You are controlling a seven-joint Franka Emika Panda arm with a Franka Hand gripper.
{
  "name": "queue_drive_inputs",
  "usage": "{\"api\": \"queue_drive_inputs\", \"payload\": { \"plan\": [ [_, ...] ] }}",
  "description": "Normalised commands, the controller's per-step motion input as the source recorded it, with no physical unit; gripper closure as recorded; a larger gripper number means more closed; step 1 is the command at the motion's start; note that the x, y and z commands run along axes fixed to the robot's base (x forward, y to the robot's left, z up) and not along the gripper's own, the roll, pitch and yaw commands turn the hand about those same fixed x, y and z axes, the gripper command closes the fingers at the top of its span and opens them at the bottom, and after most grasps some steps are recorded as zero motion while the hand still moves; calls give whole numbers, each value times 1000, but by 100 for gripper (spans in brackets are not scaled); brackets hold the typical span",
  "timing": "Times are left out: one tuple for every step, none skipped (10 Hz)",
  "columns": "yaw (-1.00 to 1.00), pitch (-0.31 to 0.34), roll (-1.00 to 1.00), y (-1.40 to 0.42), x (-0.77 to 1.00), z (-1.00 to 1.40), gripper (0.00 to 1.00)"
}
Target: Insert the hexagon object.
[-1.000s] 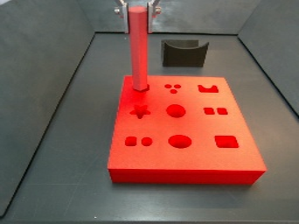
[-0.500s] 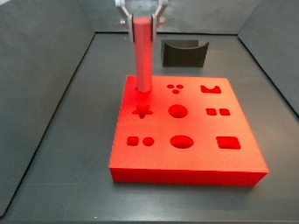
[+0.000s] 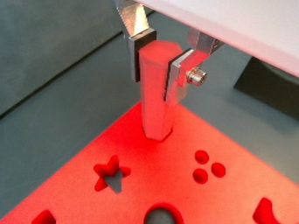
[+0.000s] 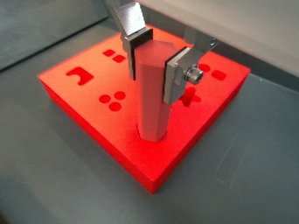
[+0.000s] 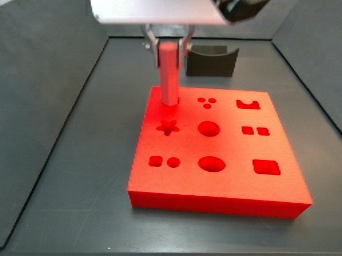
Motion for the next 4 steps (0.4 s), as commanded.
{"api": "queue_drive_inputs", "payload": {
  "plan": [
    [-140, 7, 13, 29, 0, -237, 100],
    [-123, 66, 34, 0, 0, -40, 100],
    [0, -11, 0, 0, 0, 0, 100],
    [0, 0, 0, 0, 0, 0, 100]
  ]
}}
